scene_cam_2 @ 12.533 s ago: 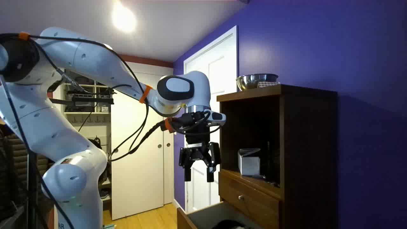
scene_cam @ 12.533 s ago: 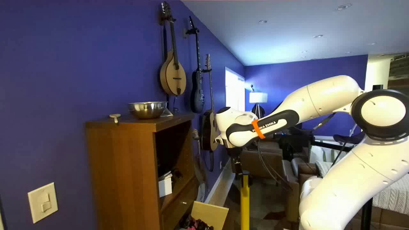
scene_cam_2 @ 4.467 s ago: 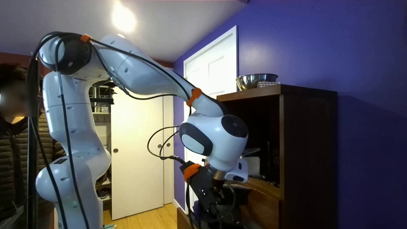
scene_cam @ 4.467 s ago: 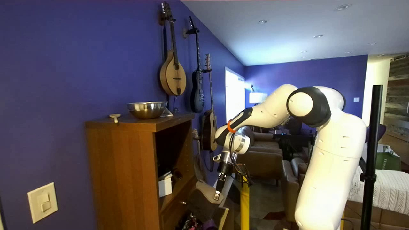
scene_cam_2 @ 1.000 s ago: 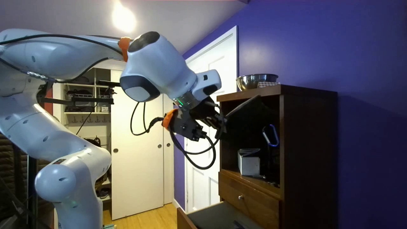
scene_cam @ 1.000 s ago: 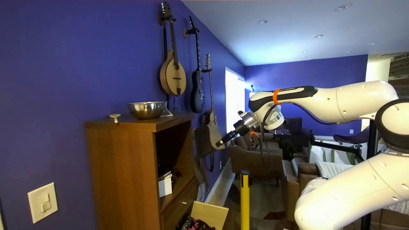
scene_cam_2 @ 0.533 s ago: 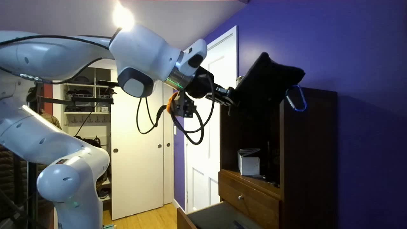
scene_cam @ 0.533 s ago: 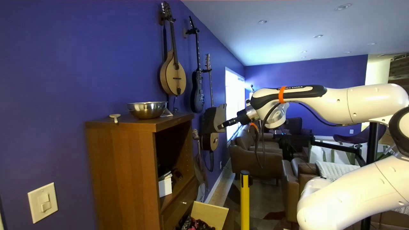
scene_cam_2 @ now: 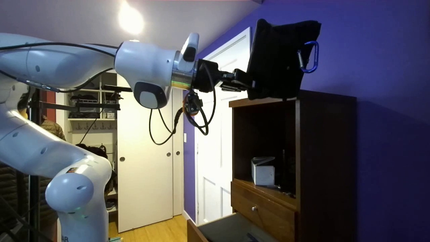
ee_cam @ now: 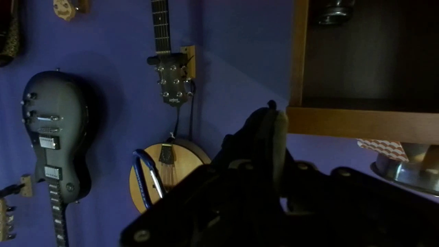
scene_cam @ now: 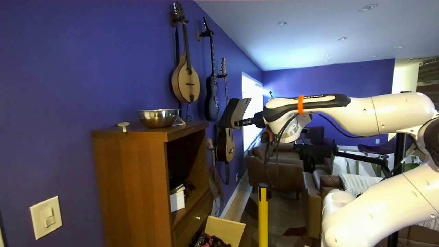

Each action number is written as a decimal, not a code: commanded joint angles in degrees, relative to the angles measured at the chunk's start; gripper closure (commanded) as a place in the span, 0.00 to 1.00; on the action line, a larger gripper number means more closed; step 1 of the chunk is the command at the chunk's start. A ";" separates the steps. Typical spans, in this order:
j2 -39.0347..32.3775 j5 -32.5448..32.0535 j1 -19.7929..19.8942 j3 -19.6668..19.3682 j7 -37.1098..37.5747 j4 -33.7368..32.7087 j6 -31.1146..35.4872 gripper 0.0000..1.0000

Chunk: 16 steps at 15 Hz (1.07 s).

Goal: Pick up a brown and beige bag from the open drawer and put it on top of the chest of drawers

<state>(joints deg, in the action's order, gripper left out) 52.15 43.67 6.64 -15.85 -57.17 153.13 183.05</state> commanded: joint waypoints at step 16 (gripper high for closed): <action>4.06 1.26 -24.18 -6.25 4.72 -7.89 2.46 0.90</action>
<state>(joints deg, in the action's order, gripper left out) 56.17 44.93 -17.54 -22.10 -52.44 145.23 185.50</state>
